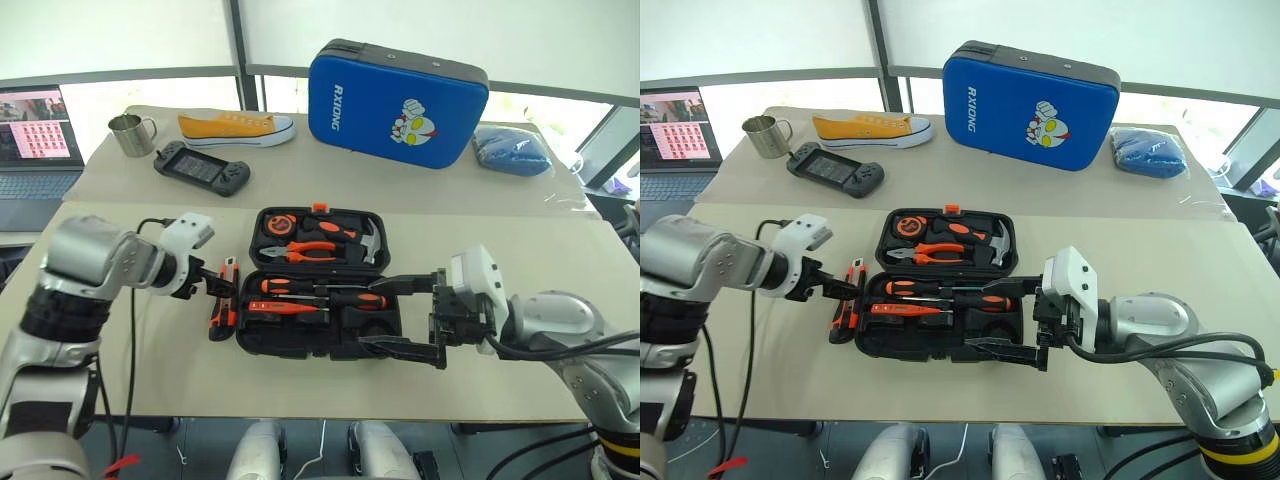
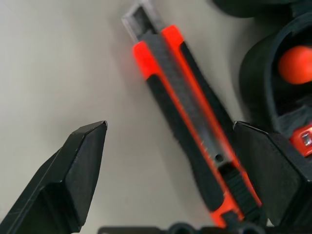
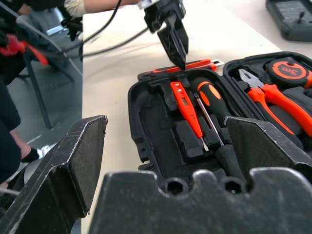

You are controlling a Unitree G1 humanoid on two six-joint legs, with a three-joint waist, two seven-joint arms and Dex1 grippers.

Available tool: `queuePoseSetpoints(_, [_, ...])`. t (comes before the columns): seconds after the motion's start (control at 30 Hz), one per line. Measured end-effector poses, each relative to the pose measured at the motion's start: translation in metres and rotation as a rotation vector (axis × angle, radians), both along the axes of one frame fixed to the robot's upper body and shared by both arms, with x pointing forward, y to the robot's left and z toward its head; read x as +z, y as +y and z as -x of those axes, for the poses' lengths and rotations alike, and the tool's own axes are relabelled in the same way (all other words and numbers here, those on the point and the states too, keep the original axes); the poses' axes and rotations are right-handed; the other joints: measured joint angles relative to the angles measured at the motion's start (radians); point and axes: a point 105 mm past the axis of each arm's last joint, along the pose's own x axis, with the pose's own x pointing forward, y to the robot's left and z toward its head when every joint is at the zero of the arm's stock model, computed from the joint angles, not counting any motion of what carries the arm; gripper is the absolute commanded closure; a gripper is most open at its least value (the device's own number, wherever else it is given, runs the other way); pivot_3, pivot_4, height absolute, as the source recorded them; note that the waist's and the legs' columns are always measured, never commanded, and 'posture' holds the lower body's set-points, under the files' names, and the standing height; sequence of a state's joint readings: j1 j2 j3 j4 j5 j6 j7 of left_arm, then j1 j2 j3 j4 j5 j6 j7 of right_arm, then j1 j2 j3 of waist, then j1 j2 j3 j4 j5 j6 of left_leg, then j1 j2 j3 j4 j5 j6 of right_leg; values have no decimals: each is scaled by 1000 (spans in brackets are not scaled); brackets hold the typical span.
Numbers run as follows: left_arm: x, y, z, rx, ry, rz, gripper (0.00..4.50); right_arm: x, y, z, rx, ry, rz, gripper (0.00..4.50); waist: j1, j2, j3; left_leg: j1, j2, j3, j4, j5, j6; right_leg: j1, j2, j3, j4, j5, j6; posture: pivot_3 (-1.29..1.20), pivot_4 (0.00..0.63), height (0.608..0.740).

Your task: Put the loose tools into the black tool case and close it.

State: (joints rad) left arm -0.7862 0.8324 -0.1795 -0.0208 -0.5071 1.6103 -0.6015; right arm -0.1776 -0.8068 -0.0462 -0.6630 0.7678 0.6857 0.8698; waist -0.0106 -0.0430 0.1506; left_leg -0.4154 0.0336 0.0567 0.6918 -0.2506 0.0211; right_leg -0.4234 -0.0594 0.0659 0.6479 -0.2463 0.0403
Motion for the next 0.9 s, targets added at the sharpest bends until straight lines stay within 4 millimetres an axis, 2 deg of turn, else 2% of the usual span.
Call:
queuePoseSetpoints(0.13, [2, -2, -5, 4, 2, -23, 34, -2, -2, 1, -28, 8, -4, 0, 0, 0, 0, 0, 0, 0, 0, 0, 0, 0, 0, 0, 0, 0, 0, 0, 150, 739])
queuePoseSetpoints(0.27, [-4, -6, -6, -9, 13, -54, 34, -1, -1, 1, -37, 8, -16, 0, 0, 0, 0, 0, 0, 0, 0, 0, 0, 0, 0, 0, 0, 0, 0, 0, 150, 739])
queuePoseSetpoints(0.5, [-7, -18, -8, -46, -7, -77, 34, -1, -1, -1, -58, 4, -22, 0, 20, 0, 0, 0, -2, 0, 2, 0, 0, 2, -1, 0, 0, 0, 2, 0, 150, 739])
queuePoseSetpoints(0.6, [-9, -20, -7, -58, -13, -87, 715, -1, -2, -2, -61, 3, -22, 0, 23, 0, 0, 0, -2, 0, 2, 0, 0, 2, -2, 0, 0, 0, 2, 0, 150, 739])
queuePoseSetpoints(0.8, [-14, -18, -4, -66, -9, -101, 2820, -1, -2, -2, -67, 6, -22, 0, 21, 2, -1, 1, -2, 0, 2, 0, 0, 2, -1, 1, 0, 0, 2, 0, 150, 739])
queuePoseSetpoints(0.83, [-14, -17, -4, -67, -10, -100, 2979, -1, -2, -2, -68, 6, -22, 0, 21, 2, -1, 1, -2, 0, 2, 0, 0, 2, -1, 1, 0, 0, 2, 0, 150, 739])
queuePoseSetpoints(0.9, [-15, -15, -4, -71, -13, -95, 3024, -1, -2, -2, -68, 6, -22, 0, 20, 2, -1, 1, -1, 0, 2, 0, 0, 2, -1, 1, 0, 0, 2, 0, 150, 739])
